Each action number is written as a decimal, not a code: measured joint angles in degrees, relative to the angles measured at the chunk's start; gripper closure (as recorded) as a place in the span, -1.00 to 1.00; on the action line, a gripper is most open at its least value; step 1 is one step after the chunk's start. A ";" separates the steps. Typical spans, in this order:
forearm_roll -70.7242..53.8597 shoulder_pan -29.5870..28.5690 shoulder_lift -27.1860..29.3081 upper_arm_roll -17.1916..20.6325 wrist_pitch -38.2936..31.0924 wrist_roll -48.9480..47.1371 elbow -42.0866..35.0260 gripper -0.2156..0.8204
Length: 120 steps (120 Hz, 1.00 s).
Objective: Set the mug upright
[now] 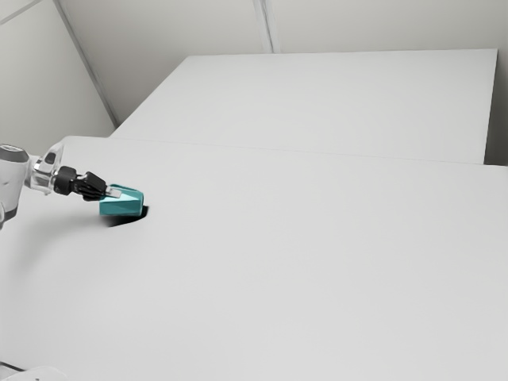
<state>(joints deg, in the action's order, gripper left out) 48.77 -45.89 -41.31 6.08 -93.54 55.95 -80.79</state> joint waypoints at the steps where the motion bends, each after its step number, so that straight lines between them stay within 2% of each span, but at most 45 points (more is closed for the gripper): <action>1: 0.00 0.00 0.01 0.01 0.00 0.00 0.00 0.91; 42: -0.38 0.60 1.33 0.51 0.24 0.06 0.00 0.93; 71: -4.44 5.60 10.08 -0.40 -0.05 -0.33 -3.58 0.93; 84: -6.98 12.73 16.49 -4.37 -1.49 -0.74 -8.95 0.93; 94: -10.24 20.77 20.25 -8.33 -3.82 -1.61 -11.30 0.93; 102: -13.34 26.93 21.65 -10.72 -6.30 -2.71 -12.32 0.93; 120: -22.54 37.19 22.24 -12.82 -12.90 -6.89 -14.75 0.93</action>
<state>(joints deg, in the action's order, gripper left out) 26.23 -8.70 -19.07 -6.74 -106.44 49.06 -95.54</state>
